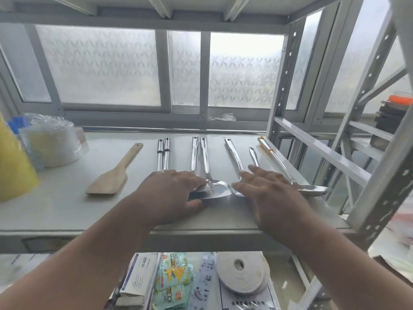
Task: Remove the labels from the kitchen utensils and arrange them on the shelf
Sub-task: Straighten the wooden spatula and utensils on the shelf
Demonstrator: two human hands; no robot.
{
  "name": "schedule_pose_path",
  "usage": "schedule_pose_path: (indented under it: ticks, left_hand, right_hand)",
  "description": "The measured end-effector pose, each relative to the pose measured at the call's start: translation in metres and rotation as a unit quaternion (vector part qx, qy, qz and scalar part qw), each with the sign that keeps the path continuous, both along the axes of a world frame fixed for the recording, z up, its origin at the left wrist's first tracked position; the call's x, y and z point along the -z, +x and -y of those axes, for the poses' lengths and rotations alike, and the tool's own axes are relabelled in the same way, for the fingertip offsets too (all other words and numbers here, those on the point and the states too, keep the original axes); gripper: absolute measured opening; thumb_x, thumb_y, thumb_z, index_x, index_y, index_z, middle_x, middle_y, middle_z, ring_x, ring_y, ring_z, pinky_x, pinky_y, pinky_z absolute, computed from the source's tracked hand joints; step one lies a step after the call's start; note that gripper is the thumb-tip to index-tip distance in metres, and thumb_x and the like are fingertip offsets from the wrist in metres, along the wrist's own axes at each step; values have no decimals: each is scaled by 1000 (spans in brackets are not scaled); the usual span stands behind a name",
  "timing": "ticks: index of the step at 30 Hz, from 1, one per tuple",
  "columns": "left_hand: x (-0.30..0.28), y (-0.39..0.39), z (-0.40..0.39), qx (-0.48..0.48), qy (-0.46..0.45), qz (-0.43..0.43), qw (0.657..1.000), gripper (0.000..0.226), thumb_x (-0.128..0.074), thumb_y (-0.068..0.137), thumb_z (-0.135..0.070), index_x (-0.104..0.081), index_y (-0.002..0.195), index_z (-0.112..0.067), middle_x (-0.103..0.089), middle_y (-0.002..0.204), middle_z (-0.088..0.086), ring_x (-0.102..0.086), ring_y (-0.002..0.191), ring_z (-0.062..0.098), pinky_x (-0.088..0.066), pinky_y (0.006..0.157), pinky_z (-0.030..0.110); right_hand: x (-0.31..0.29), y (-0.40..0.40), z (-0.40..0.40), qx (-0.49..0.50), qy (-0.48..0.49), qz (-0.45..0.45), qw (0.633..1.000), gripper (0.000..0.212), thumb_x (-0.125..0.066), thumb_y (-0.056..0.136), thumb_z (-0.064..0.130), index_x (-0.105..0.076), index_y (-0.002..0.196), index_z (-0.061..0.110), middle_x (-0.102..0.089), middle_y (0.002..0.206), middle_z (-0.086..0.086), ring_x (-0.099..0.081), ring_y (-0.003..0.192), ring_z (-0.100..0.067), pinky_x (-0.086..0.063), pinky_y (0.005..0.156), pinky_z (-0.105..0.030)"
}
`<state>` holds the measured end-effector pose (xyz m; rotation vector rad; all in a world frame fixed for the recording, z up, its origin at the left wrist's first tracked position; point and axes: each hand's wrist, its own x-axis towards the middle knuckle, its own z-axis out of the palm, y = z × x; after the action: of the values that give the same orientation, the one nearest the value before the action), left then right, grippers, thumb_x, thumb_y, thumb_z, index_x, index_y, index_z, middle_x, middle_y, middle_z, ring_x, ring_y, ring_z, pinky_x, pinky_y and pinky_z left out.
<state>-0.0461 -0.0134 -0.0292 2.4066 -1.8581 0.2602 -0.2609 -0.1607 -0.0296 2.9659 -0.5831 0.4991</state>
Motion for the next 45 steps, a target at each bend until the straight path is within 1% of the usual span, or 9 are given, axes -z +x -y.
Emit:
schedule_pose_path:
  ticks: [3, 9, 22, 25, 29, 32, 35, 39, 45]
  left_hand:
    - [2, 2, -2, -11, 9, -17, 1000, 63, -33, 96, -82, -47, 149, -51, -51, 152, -30, -61, 129, 18, -48, 101, 40]
    - [-1, 14, -19, -27, 15, -17, 999, 58, -30, 96, -81, -47, 145, -55, -50, 152, -33, -60, 131, 18, -49, 97, 41]
    - [-12, 65, -74, -105, 42, -38, 993, 65, -32, 90, -84, -37, 150, -62, -44, 156, -37, -53, 141, 7, -52, 108, 43]
    - [-19, 59, -74, -102, 71, -39, 992, 98, -21, 73, -104, -36, 156, -55, -43, 161, -30, -47, 146, 6, -42, 118, 44]
    - [-34, 37, -58, -76, 57, -34, 995, 107, -23, 71, -107, -29, 162, -51, -40, 165, -26, -36, 152, 5, -30, 125, 51]
    - [-45, 15, -29, -28, 43, -23, 998, 102, -24, 76, -103, -30, 162, -48, -39, 165, -25, -37, 153, 5, -22, 128, 54]
    - [-50, -7, 10, 24, 23, -8, 999, 96, -29, 79, -100, -35, 160, -47, -47, 161, -21, -43, 149, 10, -31, 123, 50]
    - [-47, -37, 64, 68, 27, 13, 997, 82, -40, 90, -87, -34, 160, -46, -49, 161, -17, -46, 148, 15, -37, 119, 48]
    - [-30, -76, 125, 84, 37, -29, 995, 48, -58, 97, -49, -56, 144, -38, -62, 146, -11, -58, 136, 18, -52, 105, 42]
  right_hand:
    - [-4, 7, -6, -18, 58, -11, 998, 59, -45, 85, -2, -66, 132, 26, -69, 132, 6, -60, 127, -20, -47, 105, -36]
    - [-8, 28, -17, -43, 84, -19, 995, 59, -45, 86, -5, -65, 134, 23, -67, 134, 7, -61, 123, -17, -46, 98, -25]
    - [1, 102, -47, -94, 88, -32, 991, 48, -37, 84, 3, -61, 122, 22, -72, 113, -1, -67, 101, -31, -55, 85, -42]
    - [-4, 91, -49, -99, 104, -20, 989, 35, -51, 95, 22, -61, 128, 24, -71, 118, -1, -65, 110, -28, -52, 95, -40]
    - [-31, 49, -31, -62, 79, 1, 995, 61, -60, 93, 44, -49, 150, 25, -57, 147, 6, -46, 140, -15, -32, 119, -31]
    - [-50, 15, -3, 22, 33, 7, 999, 61, -62, 89, 47, -53, 144, 23, -61, 141, 1, -50, 136, -21, -37, 115, -40]
    - [-61, -15, 19, 130, -16, -37, 991, 56, -51, 83, 59, -59, 126, 24, -66, 124, 2, -59, 119, -23, -45, 102, -44]
    - [-58, -42, 29, 190, -40, -127, 973, 69, -43, 74, 69, -55, 130, 31, -65, 126, 6, -58, 119, -20, -45, 103, -46]
    - [-40, -53, 38, 218, -29, -143, 965, 48, -51, 81, 48, -54, 126, 32, -68, 124, 5, -65, 112, -24, -51, 94, -45]
